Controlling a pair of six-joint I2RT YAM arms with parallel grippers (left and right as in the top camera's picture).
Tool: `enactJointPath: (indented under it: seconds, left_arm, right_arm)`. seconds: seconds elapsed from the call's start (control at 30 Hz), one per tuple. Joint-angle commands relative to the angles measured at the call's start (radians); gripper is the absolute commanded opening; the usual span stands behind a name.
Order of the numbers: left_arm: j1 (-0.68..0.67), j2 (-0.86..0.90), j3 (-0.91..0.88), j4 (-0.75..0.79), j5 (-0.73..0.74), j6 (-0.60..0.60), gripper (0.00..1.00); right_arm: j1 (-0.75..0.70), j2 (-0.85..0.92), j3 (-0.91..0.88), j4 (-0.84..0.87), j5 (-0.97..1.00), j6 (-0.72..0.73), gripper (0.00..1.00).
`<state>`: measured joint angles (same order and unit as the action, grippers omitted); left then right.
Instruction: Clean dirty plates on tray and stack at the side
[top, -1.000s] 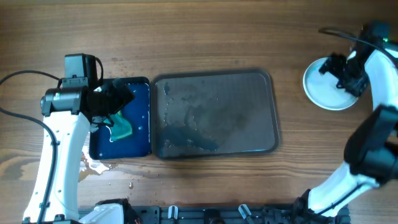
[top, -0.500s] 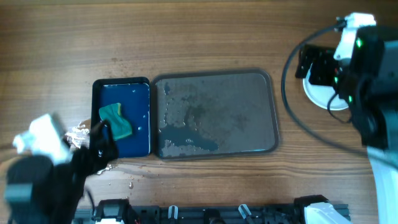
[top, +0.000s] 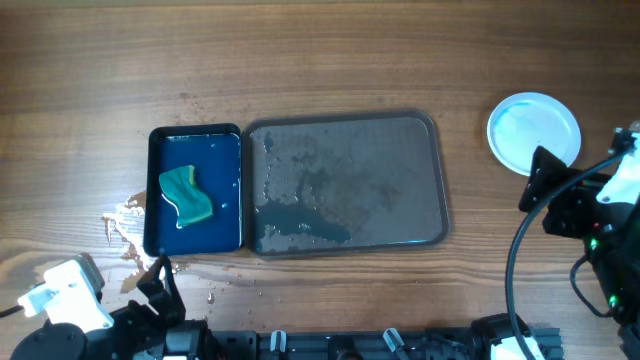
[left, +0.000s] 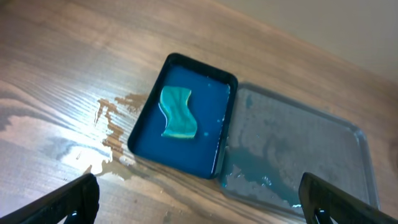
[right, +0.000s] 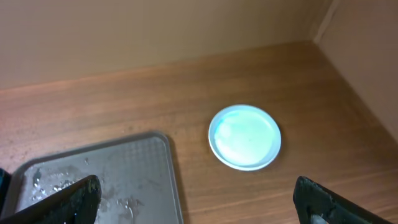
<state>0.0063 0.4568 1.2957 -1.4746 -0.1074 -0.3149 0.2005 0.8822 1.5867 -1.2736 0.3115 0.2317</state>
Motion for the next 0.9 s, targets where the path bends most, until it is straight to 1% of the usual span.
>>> enactJointPath:
  seconds: [0.0,0.03,0.3,0.37,0.4,0.47,0.6,0.67,0.73,0.77,0.83,0.87]
  left_arm:
    - [-0.005,-0.003,-0.002,-0.013,0.003,0.016,1.0]
    - [-0.005,-0.003,-0.002,-0.012,0.02,0.016,1.0]
    - [-0.005,-0.003,-0.002,-0.012,0.02,0.016,1.0]
    - [-0.005,-0.003,-0.002,-0.012,0.02,0.016,1.0]
    - [-0.005,-0.003,-0.002,-0.012,0.02,0.016,1.0]
    - [-0.005,-0.003,-0.002,-0.012,0.02,0.016,1.0]
    - [-0.005,-0.003,-0.002,-0.012,0.02,0.016,1.0]
    - [-0.005,-0.003,-0.002,-0.012,0.02,0.016,1.0]
    - [-0.005,-0.003,-0.002,-0.012,0.02,0.016,1.0]
    - [-0.005,-0.003,-0.002,-0.012,0.02,0.016,1.0]
    - [-0.005,-0.003,-0.002,-0.012,0.02,0.016,1.0]
    - [-0.005,-0.003,-0.002,-0.012,0.02,0.016,1.0]
  right_arm:
    - [0.005,0.026,0.007,-0.006,-0.027,0.034,0.99]
    - [0.005,0.032,0.007,-0.006,-0.035,0.035,1.0]
    - [0.005,0.045,0.007,-0.006,-0.051,0.114,0.99]
    - [0.005,0.045,0.007,-0.008,-0.051,0.184,1.0]
    - [0.005,0.045,0.007,-0.01,-0.059,0.252,0.99]
    - [0.005,0.046,0.007,-0.024,-0.146,0.303,1.0]
    - [0.005,0.056,0.007,-0.025,-0.27,0.302,1.0]
    - [0.005,0.069,0.007,-0.046,-0.269,0.303,1.0]
    - [0.005,0.08,0.007,-0.125,-0.269,0.299,1.0]
    - [0.005,0.089,0.007,-0.145,-0.232,0.286,1.0]
    - [0.005,0.097,0.007,-0.143,-0.2,0.28,1.0]
    - [0.005,0.102,0.007,-0.133,-0.196,0.239,1.0]
